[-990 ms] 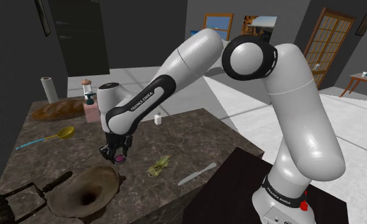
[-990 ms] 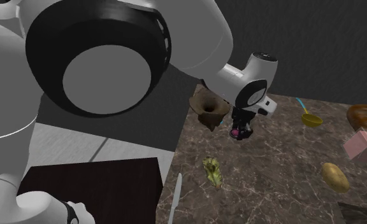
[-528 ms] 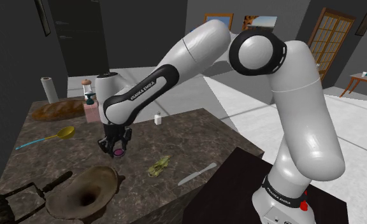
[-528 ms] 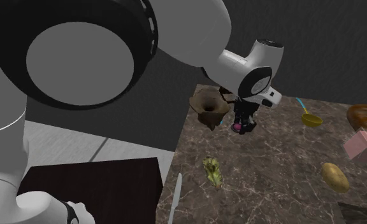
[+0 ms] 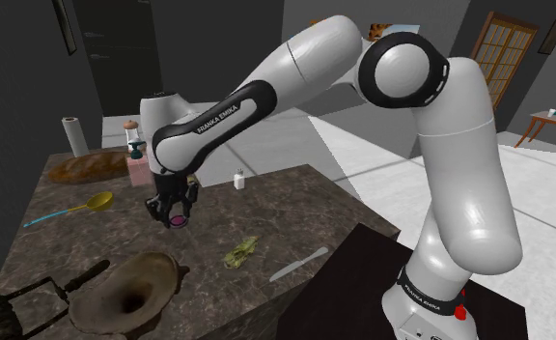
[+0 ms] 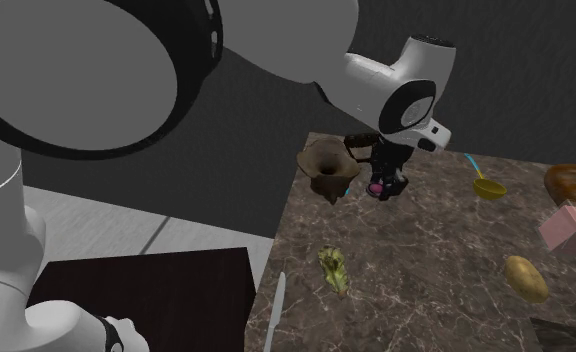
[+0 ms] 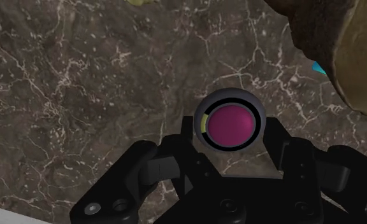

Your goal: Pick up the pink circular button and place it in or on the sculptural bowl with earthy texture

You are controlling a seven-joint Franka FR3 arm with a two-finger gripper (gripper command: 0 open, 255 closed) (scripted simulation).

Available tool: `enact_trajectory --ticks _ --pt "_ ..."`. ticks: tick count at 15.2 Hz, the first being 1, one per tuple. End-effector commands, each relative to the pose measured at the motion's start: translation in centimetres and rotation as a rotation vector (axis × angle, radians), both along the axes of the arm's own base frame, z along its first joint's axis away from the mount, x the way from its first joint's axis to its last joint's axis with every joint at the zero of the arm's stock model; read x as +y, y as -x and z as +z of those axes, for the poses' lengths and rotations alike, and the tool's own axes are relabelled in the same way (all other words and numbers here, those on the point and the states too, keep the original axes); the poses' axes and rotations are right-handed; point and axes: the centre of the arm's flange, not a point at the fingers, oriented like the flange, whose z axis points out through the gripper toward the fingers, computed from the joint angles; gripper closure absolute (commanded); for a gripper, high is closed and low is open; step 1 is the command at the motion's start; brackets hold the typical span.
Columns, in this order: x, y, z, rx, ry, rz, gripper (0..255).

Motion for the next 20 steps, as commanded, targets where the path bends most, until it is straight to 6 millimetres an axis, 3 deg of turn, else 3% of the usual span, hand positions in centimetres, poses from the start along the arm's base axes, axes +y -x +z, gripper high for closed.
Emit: enact_trajectory --ticks 1,12,20 --pt "0.0 0.0 1.1 0.000 0.000 0.000 255" --pt "0.0 0.0 6.8 0.000 0.000 0.000 255" --pt "9.2 5.1 6.4 0.000 0.000 0.000 255"
